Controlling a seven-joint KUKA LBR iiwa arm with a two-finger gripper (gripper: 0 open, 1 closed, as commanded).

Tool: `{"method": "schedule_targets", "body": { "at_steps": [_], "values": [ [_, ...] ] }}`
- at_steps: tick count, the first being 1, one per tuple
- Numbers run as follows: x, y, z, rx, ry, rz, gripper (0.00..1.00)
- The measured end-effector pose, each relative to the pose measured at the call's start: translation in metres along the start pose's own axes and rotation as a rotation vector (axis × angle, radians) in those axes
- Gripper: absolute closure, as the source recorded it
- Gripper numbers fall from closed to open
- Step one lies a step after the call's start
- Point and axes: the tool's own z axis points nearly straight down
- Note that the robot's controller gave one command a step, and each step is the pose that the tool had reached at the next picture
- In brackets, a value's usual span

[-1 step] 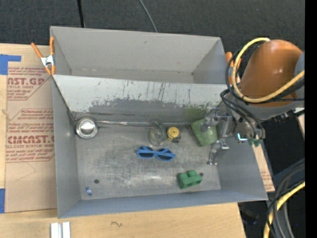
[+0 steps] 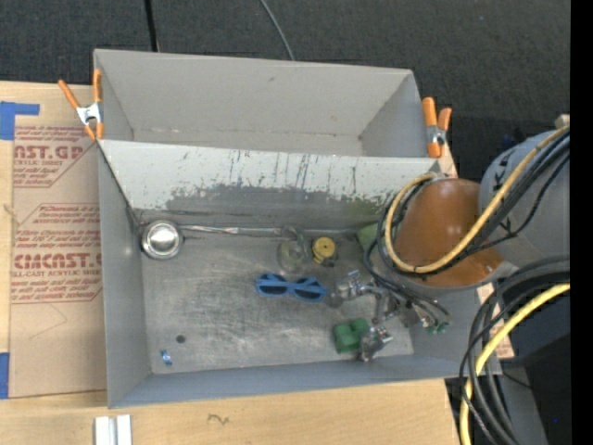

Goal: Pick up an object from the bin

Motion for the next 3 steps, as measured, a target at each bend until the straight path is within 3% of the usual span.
{"method": "schedule_targets", "body": {
  "at_steps": [1, 2, 3],
  "values": [
    [0.010, -0.013, -0.027, -0.006, 0.021, 0.172, 0.00],
    [0.011, -0.011, -0.031, -0.006, 0.023, 0.133, 0.00],
    [0.004, -0.010, 0.001, 0.000, 0.007, 0.232, 0.00]
  ]
}}
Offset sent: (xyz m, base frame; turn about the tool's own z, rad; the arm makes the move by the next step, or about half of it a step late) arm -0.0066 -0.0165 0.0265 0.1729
